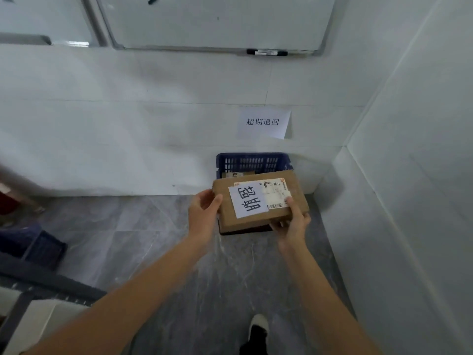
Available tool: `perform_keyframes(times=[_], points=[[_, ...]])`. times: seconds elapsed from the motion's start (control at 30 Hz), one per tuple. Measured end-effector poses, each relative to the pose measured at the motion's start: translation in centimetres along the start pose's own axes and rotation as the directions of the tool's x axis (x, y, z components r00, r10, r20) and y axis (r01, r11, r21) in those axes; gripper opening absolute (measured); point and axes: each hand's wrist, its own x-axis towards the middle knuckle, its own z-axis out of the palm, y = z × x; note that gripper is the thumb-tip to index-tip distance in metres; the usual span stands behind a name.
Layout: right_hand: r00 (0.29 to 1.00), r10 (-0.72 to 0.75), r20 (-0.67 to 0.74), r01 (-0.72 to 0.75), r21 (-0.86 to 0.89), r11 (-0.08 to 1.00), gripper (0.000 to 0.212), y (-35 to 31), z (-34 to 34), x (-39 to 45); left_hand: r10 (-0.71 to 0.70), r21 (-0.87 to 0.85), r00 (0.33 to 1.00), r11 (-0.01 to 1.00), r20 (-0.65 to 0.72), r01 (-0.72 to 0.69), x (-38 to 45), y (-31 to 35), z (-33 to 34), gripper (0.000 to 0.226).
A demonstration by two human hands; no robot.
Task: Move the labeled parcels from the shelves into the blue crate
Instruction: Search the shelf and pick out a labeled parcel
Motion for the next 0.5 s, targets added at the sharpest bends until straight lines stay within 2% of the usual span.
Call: perform_keyframes(times=[0.1,0.23,0.4,0.5], points=[[0.998,-0.07,0.01,0.07,-0.271,0.96,0.055,-1.3,0.2,5.4,0.018,0.027,1.0,0.999,-0.003,-0.018,4.9,0.0,2.9,0.032],[0.987,-0.122,0.107,0.161,-0.571,0.805,0.038,-3.1,-0.2,11.9,-0.005,0.116,0.999,0.993,-0.033,0.008,9.8,-0.7,7.3,0.034],[0.986,-0.086,0.14,0.159,-0.676,0.719,0.044,-4.4,0.3,19.2,-0.092,0.185,0.996,0.979,0.018,0.087,15.1,-2.8,11.5,0.037],[0.991,-0.055,0.125,0.129,-0.724,0.677,0.047,-4.7,1.4,23.4,-0.176,0.186,0.984,0.967,-0.009,0.174,18.5,-3.8,13.4,0.035]])
